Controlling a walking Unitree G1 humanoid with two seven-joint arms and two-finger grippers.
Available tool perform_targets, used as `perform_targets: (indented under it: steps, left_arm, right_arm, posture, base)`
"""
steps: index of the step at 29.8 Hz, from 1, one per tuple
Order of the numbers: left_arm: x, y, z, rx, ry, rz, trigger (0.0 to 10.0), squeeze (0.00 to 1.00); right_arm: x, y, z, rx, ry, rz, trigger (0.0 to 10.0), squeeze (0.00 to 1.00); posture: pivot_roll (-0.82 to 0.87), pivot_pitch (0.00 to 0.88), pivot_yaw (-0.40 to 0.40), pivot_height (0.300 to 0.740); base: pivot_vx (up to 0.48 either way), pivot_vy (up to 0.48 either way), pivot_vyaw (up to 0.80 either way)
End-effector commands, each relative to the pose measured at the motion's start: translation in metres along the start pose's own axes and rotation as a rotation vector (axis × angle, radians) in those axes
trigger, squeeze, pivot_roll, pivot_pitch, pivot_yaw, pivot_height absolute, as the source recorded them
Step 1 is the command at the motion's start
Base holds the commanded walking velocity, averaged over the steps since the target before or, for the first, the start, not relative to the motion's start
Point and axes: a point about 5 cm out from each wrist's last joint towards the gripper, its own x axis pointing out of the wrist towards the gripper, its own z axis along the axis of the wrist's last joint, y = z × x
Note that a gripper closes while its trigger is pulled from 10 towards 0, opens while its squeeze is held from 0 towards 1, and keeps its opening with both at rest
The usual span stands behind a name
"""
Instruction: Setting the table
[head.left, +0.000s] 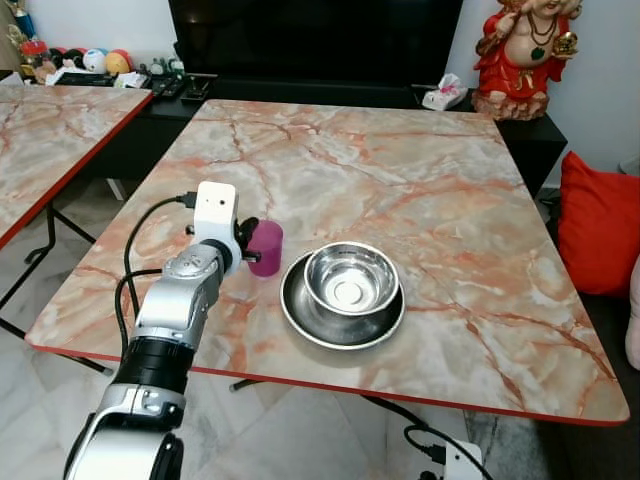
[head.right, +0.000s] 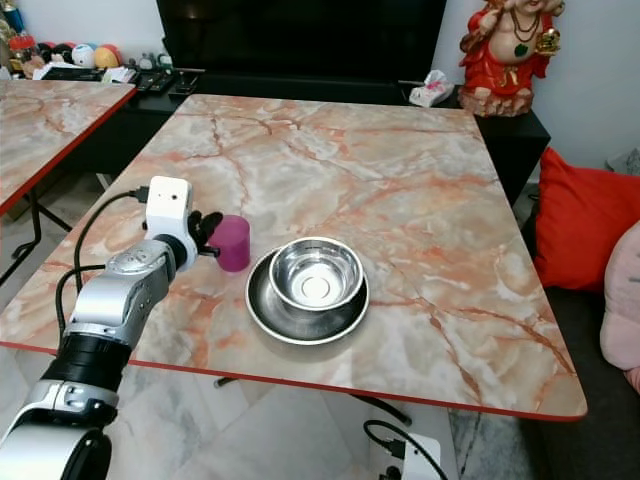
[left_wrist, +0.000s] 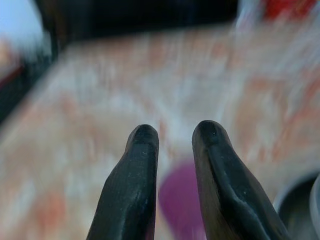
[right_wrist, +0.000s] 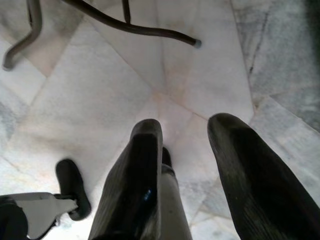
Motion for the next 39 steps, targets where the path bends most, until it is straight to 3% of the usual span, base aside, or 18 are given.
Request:
perform_targets:
  steps: [1, 4, 7, 17, 23, 39]
  left_arm:
    - [-0.005, -0.006, 0.007, 0.059, -0.097, -0.032, 10.0, 0.00]
    - [-0.015, -0.004, -0.001, 0.130, -0.155, 0.050, 10.0, 0.00]
    - [-0.029, -0.001, -0.011, 0.125, -0.184, 0.171, 10.0, 0.00]
    - [-0.053, 0.004, -0.039, 0.143, -0.176, 0.260, 10.0, 0.00]
    - [-0.052, 0.004, -0.039, 0.128, -0.190, 0.277, 10.0, 0.00]
    - [-0.048, 0.003, -0.038, 0.116, -0.201, 0.284, 10.0, 0.00]
  right_arm:
    - [-0.001, 0.000, -0.001, 0.006, -0.006, -0.004, 10.0, 0.00]
    - [-0.001, 0.000, -0.001, 0.013, -0.014, -0.002, 10.0, 0.00]
    - [-0.001, 0.000, 0.000, 0.019, -0.020, -0.003, 10.0, 0.00]
    - [-0.001, -0.001, 0.001, 0.023, -0.032, -0.004, 10.0, 0.00]
    - [0.000, -0.001, 0.002, 0.025, -0.036, -0.004, 10.0, 0.00]
    - [-0.001, 0.000, 0.002, 0.025, -0.039, -0.001, 10.0, 0.00]
  posture:
    - [0.05, 0.000, -0.004, 0.740]
    - [0.05, 0.000, -0.005, 0.740]
    - [0.06, 0.000, -0.008, 0.740]
    - [0.06, 0.000, -0.015, 0.740]
    - [0.05, 0.000, -0.014, 0.740]
    - [0.06, 0.000, -0.010, 0.740]
  base:
    - [0.000, 0.000, 0.00]
    - [0.000, 0.000, 0.00]
    - [0.000, 0.000, 0.00]
    - [0.000, 0.000, 0.00]
    - [0.000, 0.097, 0.00]
    - [0.000, 0.480, 0.00]
